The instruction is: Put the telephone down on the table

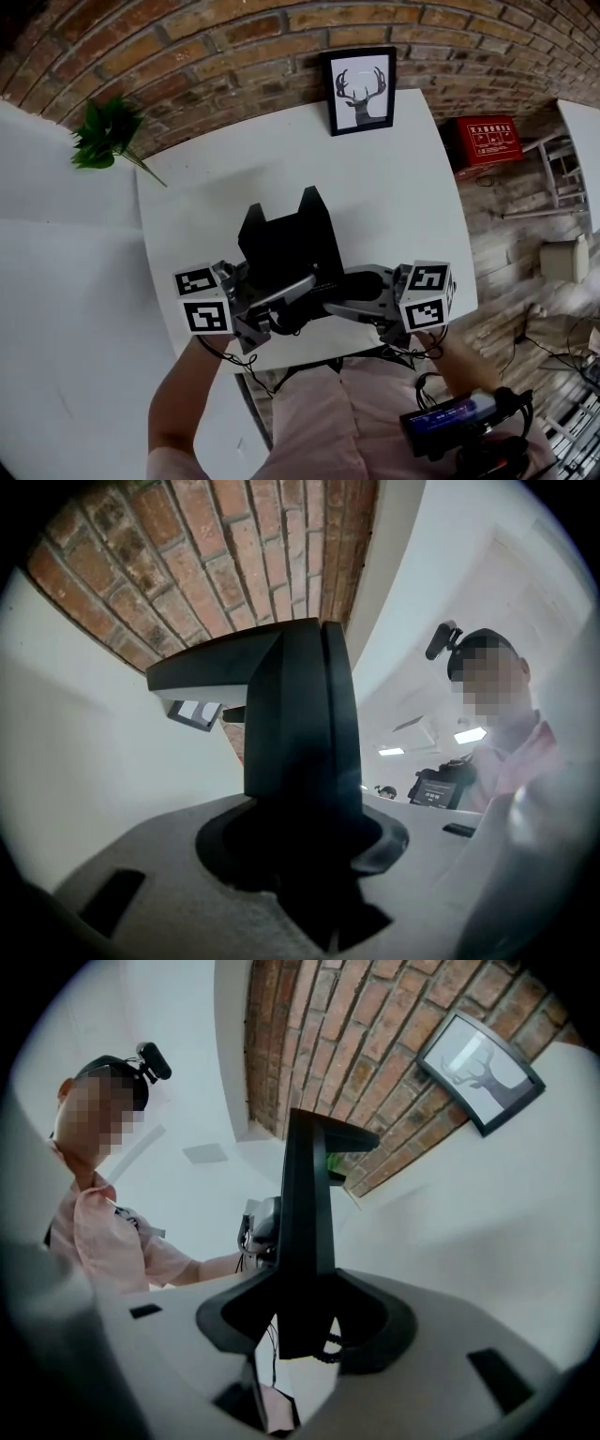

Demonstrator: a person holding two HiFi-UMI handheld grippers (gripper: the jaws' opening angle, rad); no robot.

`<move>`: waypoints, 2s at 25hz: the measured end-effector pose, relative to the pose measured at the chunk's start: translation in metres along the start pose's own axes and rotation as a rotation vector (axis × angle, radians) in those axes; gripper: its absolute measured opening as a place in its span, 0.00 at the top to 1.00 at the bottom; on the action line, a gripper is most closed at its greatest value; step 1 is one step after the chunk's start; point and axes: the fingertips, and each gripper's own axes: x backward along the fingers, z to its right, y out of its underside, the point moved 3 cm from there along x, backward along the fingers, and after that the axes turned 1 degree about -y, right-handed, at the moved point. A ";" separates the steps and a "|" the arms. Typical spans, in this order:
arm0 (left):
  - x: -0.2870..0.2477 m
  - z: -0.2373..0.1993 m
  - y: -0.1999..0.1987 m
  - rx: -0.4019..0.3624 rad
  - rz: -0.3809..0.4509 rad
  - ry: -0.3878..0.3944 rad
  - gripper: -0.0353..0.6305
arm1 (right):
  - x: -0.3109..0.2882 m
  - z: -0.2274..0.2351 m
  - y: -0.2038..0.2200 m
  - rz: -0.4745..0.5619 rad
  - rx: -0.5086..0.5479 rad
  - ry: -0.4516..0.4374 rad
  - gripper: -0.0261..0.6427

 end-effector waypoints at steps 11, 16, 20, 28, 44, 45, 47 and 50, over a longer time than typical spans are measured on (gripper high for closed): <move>-0.007 -0.036 0.009 0.068 -0.023 -0.004 0.70 | -0.004 0.032 0.010 -0.002 -0.077 0.016 0.69; -0.008 -0.052 0.014 0.102 -0.032 -0.012 0.70 | -0.007 0.046 0.015 -0.009 -0.111 0.016 0.69; -0.008 -0.064 0.015 0.122 -0.036 -0.014 0.70 | -0.010 0.055 0.015 -0.015 -0.132 0.020 0.69; -0.009 -0.086 0.015 0.164 -0.038 -0.013 0.70 | -0.016 0.074 0.015 -0.015 -0.166 0.035 0.69; -0.010 -0.112 0.021 0.243 -0.038 -0.019 0.70 | -0.020 0.095 0.020 -0.025 -0.236 0.046 0.69; -0.010 -0.113 0.021 0.246 -0.037 -0.019 0.70 | -0.021 0.095 0.020 -0.025 -0.241 0.045 0.69; -0.010 -0.115 0.020 0.252 -0.035 -0.017 0.70 | -0.022 0.097 0.019 -0.029 -0.246 0.050 0.69; -0.009 -0.118 0.021 0.261 -0.033 -0.013 0.70 | -0.022 0.099 0.019 -0.038 -0.250 0.058 0.69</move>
